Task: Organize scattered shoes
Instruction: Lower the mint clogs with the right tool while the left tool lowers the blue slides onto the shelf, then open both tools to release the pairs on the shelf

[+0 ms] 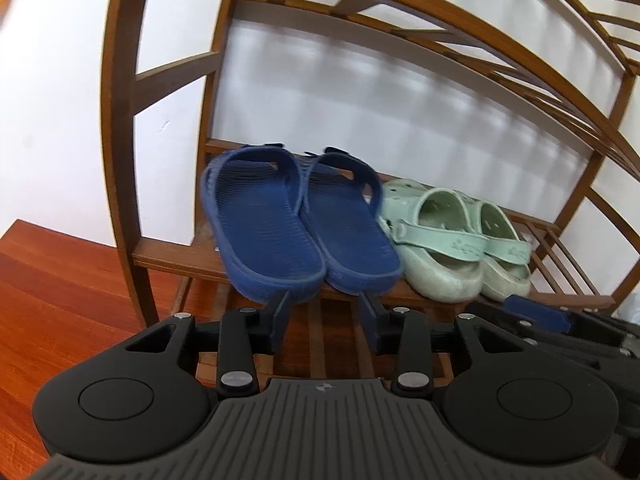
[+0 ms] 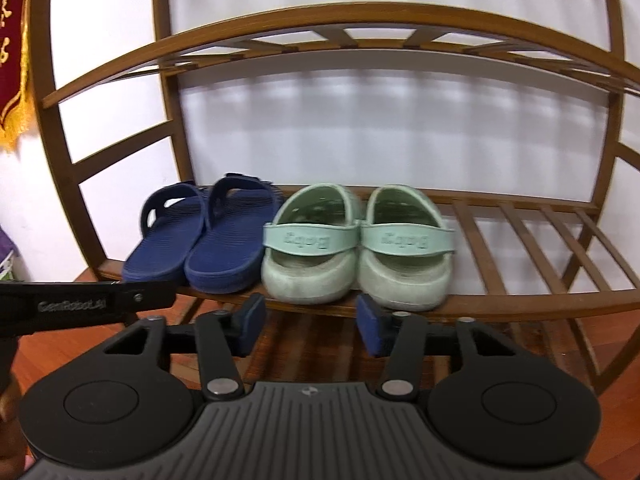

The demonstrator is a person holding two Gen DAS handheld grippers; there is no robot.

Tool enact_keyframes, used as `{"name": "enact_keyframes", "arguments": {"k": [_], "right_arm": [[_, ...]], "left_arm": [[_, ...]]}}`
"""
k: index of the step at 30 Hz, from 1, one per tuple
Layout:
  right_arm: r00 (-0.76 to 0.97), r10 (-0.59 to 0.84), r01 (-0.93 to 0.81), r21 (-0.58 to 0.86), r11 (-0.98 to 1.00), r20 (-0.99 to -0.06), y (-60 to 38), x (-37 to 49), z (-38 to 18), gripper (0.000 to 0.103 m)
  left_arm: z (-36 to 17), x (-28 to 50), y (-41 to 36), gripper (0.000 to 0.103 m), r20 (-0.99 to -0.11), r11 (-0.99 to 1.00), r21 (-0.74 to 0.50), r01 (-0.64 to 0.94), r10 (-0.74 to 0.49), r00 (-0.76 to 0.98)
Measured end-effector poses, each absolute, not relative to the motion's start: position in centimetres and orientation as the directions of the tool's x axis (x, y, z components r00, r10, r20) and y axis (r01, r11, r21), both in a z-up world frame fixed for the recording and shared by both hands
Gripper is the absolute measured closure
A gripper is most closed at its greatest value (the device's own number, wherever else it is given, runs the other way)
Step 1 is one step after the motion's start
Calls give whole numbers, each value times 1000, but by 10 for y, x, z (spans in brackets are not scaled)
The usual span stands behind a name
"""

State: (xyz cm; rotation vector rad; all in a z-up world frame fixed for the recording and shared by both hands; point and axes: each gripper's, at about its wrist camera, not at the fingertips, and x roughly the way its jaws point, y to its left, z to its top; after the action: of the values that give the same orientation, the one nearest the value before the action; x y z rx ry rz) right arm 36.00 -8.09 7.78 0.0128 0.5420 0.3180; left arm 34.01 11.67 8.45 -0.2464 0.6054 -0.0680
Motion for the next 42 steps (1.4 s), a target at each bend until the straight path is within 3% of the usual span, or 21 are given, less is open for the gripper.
{"name": "enact_keyframes", "arguments": {"k": [3,24,35,39,42], "right_arm": [[794,339,-332,106,937,-505,-72,363,77,69],[731,427,-463,73,883,-532,-12,408,63,75],[754,397,-419,83,904,-523,-28,398,67,75],[780,359,-373,80,924,-512,-45,386,73,64],[799,330,-338,79,938,-503,-57,376,78,60]], "left_arm": [[82,344,125,63,-557,969,-244,-33,-112,823],[67,358,158,64,-569,962,-266,-61,-105,816],[66,358,161,64,-564,964,-250,-91,-68,823],[67,354,156,61,-563,965,-256,-65,-94,821],[67,348,151,52,-562,965,-256,-46,-110,819]]}}
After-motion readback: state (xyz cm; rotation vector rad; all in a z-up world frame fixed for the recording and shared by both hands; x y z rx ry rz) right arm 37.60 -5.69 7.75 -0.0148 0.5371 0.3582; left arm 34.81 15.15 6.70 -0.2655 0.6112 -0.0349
